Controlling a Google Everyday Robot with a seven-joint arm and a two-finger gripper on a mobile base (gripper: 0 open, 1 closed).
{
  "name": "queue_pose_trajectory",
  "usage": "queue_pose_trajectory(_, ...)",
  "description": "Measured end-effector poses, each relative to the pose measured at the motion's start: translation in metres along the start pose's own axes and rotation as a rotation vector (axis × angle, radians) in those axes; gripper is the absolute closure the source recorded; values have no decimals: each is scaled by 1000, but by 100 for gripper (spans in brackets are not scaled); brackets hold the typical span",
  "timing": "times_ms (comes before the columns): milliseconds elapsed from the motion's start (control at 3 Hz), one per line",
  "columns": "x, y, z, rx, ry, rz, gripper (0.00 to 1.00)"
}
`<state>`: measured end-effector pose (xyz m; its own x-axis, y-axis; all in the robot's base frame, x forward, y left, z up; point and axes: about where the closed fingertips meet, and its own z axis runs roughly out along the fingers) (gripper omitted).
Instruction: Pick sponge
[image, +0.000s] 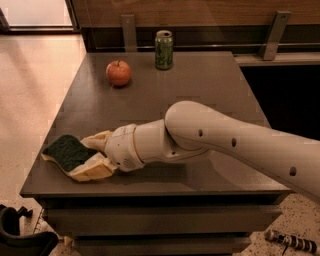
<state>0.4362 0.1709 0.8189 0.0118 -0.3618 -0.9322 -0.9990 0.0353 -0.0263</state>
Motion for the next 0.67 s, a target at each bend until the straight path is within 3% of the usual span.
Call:
queue_pose_trajectory(333, -1, 1, 1, -3, 1, -3, 93)
queue_pose_trajectory(667, -2, 2, 2, -5, 1, -5, 100)
